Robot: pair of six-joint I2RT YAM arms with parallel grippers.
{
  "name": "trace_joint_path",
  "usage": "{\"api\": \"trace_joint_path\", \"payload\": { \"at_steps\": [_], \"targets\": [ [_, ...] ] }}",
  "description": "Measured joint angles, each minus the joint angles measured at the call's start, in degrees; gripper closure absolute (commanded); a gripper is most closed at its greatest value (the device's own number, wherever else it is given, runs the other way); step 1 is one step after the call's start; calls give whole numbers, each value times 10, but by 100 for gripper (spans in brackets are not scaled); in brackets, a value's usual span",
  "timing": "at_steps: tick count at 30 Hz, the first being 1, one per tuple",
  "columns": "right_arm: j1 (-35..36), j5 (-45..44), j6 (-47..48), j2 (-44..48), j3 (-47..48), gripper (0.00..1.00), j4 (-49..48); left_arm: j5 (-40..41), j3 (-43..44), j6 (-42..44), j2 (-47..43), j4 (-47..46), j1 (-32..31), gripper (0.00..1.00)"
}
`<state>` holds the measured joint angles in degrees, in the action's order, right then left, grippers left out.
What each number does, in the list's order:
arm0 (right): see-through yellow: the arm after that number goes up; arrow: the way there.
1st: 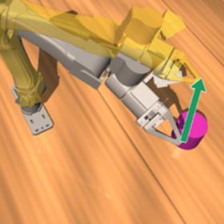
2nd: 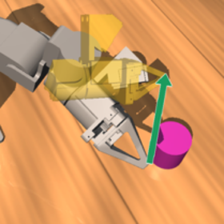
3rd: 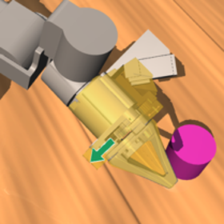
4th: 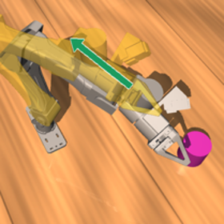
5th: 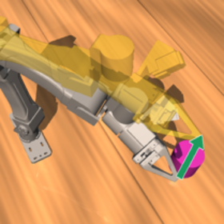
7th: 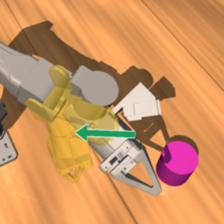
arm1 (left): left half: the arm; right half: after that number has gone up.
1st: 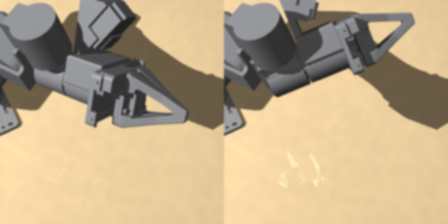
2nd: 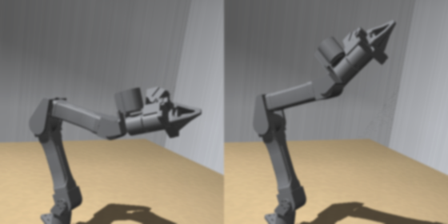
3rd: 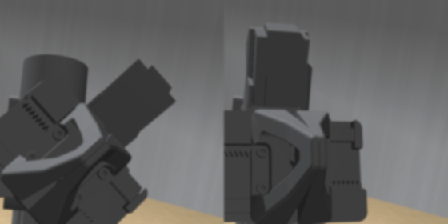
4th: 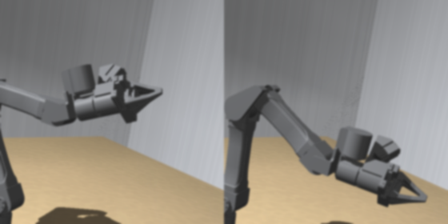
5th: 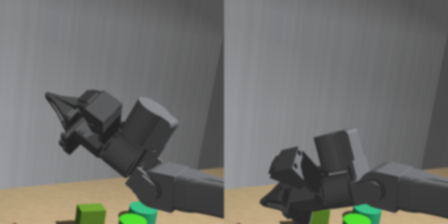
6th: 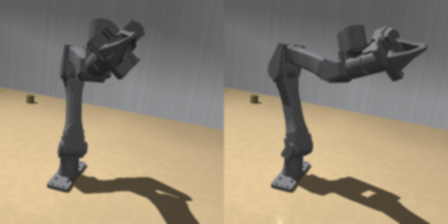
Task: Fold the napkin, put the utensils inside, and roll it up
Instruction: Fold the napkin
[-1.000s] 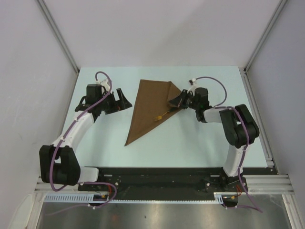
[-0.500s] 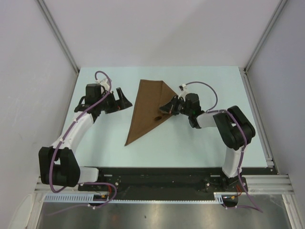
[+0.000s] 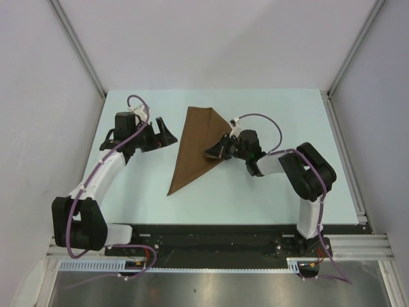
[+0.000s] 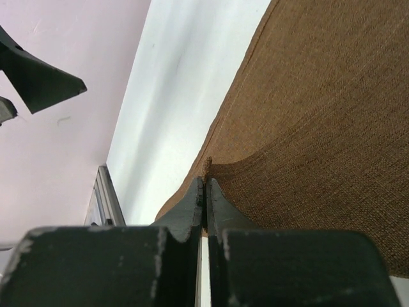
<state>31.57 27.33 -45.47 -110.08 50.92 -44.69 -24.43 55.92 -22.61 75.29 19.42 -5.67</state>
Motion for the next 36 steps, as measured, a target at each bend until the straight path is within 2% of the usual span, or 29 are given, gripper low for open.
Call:
{"api": "trace_joint_path", "payload": {
  "at_steps": [3,4,5,6,7,9,12,16,18,22,25,29,36],
  "targets": [
    [2,0,0,-3,0,100,1,0,0,0,0,0,0,0],
    [3,0,0,-3,0,95,2,0,0,0,0,0,0,0],
    [4,-1,2,-3,0,87,2,0,0,0,0,0,0,1],
    [5,-1,4,-3,0,65,4,0,0,0,0,0,0,0],
    [5,-1,5,-3,0,52,7,0,0,0,0,0,0,0],
    [5,-2,17,-3,0,38,14,0,0,0,0,0,0,0],
    [9,-8,44,2,0,33,38,0,0,0,0,0,0,1],
    [33,-37,126,49,1,33,117,5,0,0,-3,0,0,0],
    [61,-58,182,83,6,33,158,10,0,0,-10,1,2,0],
    [158,-118,323,118,49,30,232,18,0,1,-33,1,17,0],
    [237,-169,417,108,79,24,267,19,0,1,-52,0,52,0],
    [311,-221,503,69,92,22,278,24,0,1,-60,-1,86,0],
    [369,-306,592,-18,100,23,277,26,0,1,-60,0,95,0]
  ]
}}
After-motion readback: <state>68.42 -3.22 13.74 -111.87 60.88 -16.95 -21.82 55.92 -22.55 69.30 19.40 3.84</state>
